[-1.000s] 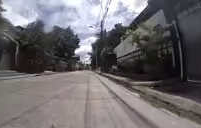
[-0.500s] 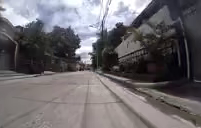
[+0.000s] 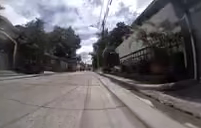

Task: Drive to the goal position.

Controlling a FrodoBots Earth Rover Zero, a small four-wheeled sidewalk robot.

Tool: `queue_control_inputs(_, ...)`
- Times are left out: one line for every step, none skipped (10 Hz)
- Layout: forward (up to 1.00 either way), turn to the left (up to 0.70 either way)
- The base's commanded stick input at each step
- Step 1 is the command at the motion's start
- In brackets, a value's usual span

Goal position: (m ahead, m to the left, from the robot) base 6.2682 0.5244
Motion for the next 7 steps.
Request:
queue_control_inputs(0.5, 0.0)
queue_control_inputs(0.5, 0.0)
queue_control_inputs(0.5, 0.0)
queue_control_inputs(0.5, 0.0)
queue_control_inputs(0.5, 0.0)
queue_control_inputs(0.5, 0.0)
queue_control_inputs(0.5, 0.0)
